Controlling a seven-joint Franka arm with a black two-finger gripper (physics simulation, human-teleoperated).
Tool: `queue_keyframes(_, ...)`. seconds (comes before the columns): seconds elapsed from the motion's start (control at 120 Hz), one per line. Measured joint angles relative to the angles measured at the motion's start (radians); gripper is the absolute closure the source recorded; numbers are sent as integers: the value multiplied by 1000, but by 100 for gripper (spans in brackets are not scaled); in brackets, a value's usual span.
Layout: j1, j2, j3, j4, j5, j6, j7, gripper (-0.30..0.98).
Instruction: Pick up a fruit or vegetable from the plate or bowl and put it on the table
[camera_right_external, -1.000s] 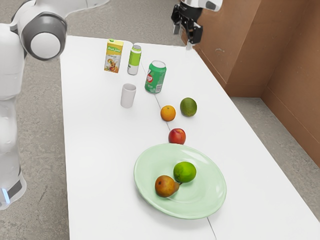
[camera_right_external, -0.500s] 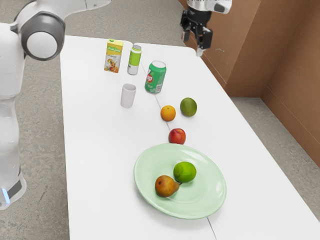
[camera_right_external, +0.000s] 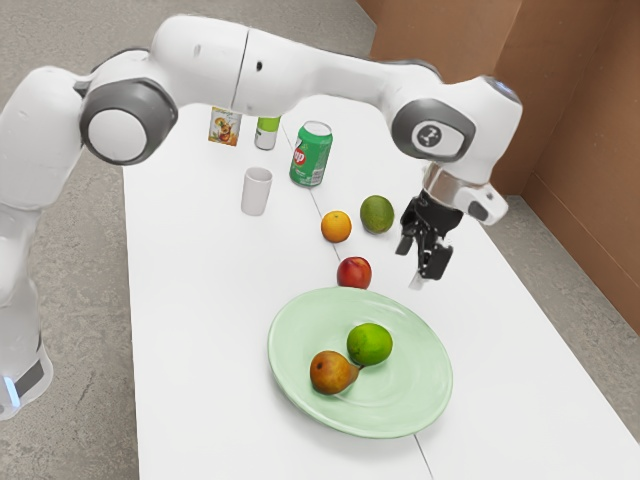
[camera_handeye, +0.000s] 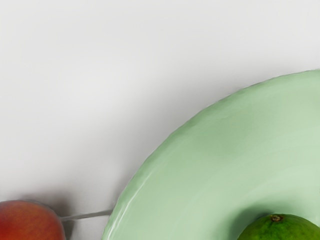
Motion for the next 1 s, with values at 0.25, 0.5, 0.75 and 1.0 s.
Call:
queue_keyframes(0.25, -146, -193, 160, -242, 41, 136, -75, 0)
queue_keyframes(0.5, -162, -198, 154, -264, -67, 175, -324, 0)
queue_keyframes(0.75, -187, -253, 156, -428, -151, 221, -564, 0)
queue_keyframes(1.0, -207, -263, 155, -463, -157, 285, -721, 0)
